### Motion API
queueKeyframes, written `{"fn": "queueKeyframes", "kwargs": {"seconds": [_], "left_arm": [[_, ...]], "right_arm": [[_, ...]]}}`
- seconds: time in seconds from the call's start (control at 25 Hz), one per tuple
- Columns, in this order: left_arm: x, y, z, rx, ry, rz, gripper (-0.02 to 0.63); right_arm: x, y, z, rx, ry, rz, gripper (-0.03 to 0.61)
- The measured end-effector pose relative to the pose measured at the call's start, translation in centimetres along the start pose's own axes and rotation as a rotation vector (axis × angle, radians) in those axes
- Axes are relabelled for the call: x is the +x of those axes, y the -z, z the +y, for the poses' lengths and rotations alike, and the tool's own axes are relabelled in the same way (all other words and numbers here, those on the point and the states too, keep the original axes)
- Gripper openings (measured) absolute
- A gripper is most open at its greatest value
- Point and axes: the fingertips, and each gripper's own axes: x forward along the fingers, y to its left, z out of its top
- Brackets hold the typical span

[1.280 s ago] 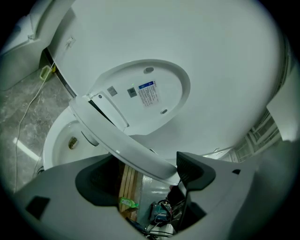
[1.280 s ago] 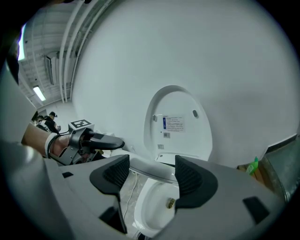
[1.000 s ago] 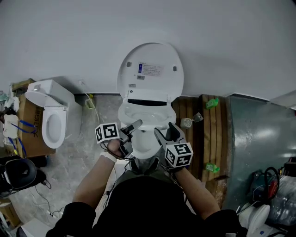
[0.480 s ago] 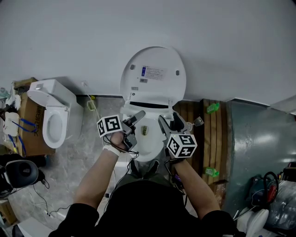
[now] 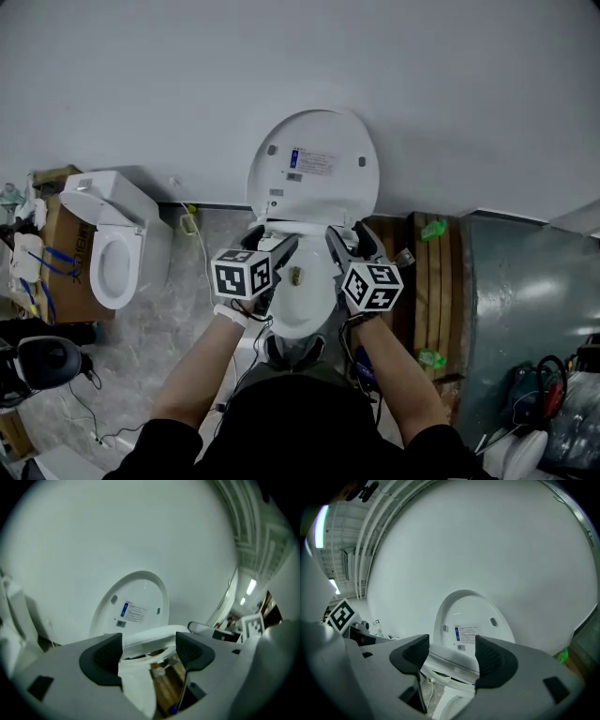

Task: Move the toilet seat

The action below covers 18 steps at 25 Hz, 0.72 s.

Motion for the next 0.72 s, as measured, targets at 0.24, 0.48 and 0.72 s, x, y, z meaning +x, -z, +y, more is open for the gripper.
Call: {"fn": "queueKeyframes", "kwargs": {"seconds": [0.24,0.48,0.72], "left_arm": [[1.5,-0.5,0.4,0.227,-0.091,0.031,0.36],[1.9,-0.6,0.9,0.24,-0.144,0.015,0.351],[2.8,-1.8,0.2,0.258,-0.133,-0.025,0.321]], "right_arm": [[0.7,-0.9,-0.3,0.01,0.016,-0.012,0.327],[1.3,-1.1,-0.5,0.026,0.007,0.013,0.327],[1.7,-2.1,-1.2,-0.043,0.047,0.03,0.327]]}}
